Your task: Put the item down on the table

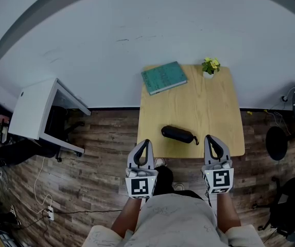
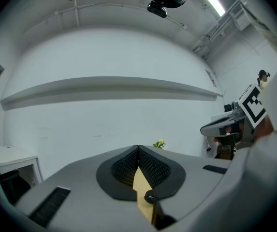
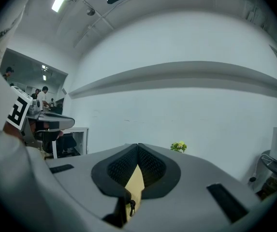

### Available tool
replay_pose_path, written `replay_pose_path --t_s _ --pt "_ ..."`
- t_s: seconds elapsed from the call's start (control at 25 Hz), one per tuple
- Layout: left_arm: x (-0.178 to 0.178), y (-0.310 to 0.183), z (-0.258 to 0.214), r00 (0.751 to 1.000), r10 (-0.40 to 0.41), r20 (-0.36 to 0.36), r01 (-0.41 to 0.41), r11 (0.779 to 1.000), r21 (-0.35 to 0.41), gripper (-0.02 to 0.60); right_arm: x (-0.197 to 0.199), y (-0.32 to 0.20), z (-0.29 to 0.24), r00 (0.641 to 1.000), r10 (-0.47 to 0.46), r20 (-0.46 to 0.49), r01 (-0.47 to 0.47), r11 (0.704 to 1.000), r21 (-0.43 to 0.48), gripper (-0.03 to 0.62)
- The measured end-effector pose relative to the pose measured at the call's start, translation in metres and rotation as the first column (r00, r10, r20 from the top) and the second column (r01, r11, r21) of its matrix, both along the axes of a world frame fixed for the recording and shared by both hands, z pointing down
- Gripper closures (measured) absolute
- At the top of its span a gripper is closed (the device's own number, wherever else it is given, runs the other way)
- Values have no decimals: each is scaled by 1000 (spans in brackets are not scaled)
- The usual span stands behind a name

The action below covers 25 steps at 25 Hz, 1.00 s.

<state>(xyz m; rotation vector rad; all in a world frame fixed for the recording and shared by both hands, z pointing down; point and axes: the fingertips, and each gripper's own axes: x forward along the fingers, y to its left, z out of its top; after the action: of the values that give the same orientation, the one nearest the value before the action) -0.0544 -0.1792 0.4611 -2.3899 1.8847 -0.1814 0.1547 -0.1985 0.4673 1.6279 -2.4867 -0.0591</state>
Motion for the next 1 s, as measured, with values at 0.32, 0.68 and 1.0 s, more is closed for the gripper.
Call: replay_pose_path --t_s 0.32,0.68,1.0 --pt "-1 2 3 1000 -16 -8 16 1000 -19 574 -1 -2 3 1000 -2 1 2 1000 -10 579" --pt "-1 0 6 1000 -21 8 21 999 -28 574 2 -7 5 1000 -4 0 4 1000 -16 579" --pt "2 -1 4 1000 -17 10 17 1000 -4 574 6 -7 5 1000 -2 4 2 1000 -19 579"
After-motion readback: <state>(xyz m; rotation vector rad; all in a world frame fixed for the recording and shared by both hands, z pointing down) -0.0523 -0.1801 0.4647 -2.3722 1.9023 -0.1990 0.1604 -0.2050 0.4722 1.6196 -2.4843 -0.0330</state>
